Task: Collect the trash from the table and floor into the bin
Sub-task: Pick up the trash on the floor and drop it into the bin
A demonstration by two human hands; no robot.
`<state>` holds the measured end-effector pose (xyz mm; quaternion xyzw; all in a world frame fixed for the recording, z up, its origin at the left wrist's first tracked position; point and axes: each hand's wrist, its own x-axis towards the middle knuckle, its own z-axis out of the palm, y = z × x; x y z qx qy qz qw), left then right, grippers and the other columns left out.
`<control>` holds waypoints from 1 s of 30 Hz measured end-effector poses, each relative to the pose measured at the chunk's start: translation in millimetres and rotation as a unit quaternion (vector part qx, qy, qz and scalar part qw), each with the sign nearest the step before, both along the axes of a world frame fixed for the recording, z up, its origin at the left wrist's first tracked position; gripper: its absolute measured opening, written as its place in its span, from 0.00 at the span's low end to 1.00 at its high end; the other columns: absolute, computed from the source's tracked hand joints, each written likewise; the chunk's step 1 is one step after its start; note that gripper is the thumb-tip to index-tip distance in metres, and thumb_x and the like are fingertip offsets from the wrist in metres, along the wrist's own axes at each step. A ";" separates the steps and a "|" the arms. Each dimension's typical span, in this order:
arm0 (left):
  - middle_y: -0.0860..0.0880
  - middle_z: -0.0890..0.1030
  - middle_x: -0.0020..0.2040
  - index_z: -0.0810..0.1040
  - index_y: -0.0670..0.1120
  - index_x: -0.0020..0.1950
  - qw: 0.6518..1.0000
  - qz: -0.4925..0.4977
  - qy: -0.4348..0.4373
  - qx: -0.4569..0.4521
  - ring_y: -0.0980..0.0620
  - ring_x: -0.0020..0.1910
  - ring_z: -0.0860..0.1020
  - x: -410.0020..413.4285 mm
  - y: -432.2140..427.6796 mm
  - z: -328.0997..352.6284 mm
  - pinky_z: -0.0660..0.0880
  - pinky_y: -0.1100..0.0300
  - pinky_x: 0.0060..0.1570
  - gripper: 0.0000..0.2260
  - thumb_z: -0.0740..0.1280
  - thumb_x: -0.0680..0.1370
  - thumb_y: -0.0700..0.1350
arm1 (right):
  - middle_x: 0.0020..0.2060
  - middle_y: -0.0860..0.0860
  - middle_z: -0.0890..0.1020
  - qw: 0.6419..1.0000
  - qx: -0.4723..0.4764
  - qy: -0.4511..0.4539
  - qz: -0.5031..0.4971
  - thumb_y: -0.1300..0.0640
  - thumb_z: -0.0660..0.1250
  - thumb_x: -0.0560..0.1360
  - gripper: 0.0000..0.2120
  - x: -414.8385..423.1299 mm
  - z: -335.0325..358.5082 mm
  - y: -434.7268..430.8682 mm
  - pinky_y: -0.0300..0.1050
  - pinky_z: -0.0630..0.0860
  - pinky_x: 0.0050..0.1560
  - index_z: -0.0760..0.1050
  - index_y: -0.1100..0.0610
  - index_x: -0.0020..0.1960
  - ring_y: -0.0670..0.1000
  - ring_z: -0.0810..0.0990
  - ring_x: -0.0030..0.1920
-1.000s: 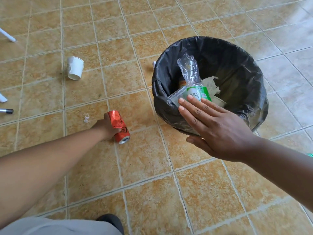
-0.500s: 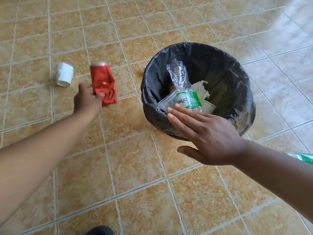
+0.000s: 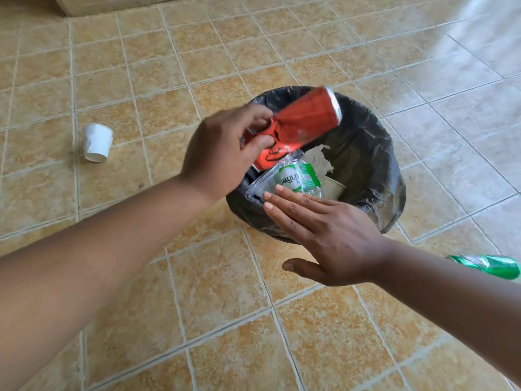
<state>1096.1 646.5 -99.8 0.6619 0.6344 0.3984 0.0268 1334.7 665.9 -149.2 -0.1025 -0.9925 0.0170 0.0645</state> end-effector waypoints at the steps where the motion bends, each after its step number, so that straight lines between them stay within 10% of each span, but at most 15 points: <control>1: 0.49 0.85 0.51 0.82 0.46 0.59 1.000 -0.009 0.008 -0.019 0.51 0.46 0.83 2.3 1.2 -5.2 0.80 0.54 0.49 0.12 0.72 0.76 0.46 | 0.80 0.58 0.57 1.000 0.000 0.000 -0.001 0.35 0.55 0.81 0.40 0.1 -0.3 -0.2 0.56 0.64 0.75 0.53 0.61 0.81 0.56 0.53 0.81; 8: 0.49 0.86 0.55 0.86 0.48 0.55 0.990 -0.001 0.113 -0.090 0.47 0.57 0.82 -2.8 3.5 -31.6 0.70 0.48 0.61 0.12 0.64 0.81 0.50 | 0.81 0.58 0.56 1.000 -0.006 0.001 0.002 0.35 0.55 0.81 0.40 0.0 -1.3 0.5 0.56 0.64 0.75 0.52 0.61 0.81 0.56 0.52 0.81; 15: 0.47 0.59 0.81 0.64 0.45 0.79 0.965 -0.059 0.154 -0.204 0.50 0.81 0.49 -10.0 -10.7 -37.1 0.42 0.49 0.79 0.30 0.46 0.82 0.61 | 0.81 0.57 0.54 1.000 0.002 0.002 0.004 0.34 0.54 0.81 0.40 0.7 -1.2 1.3 0.55 0.63 0.76 0.51 0.60 0.82 0.55 0.51 0.81; 30: 0.41 0.58 0.80 0.58 0.37 0.79 0.930 -0.204 0.284 -0.115 0.44 0.81 0.52 31.0 -54.8 -39.4 0.56 0.39 0.76 0.37 0.51 0.81 0.65 | 0.68 0.63 0.77 0.957 -0.067 0.246 -0.138 0.46 0.50 0.84 0.29 34.2 21.3 32.0 0.56 0.76 0.66 0.73 0.68 0.70 0.59 0.76 0.69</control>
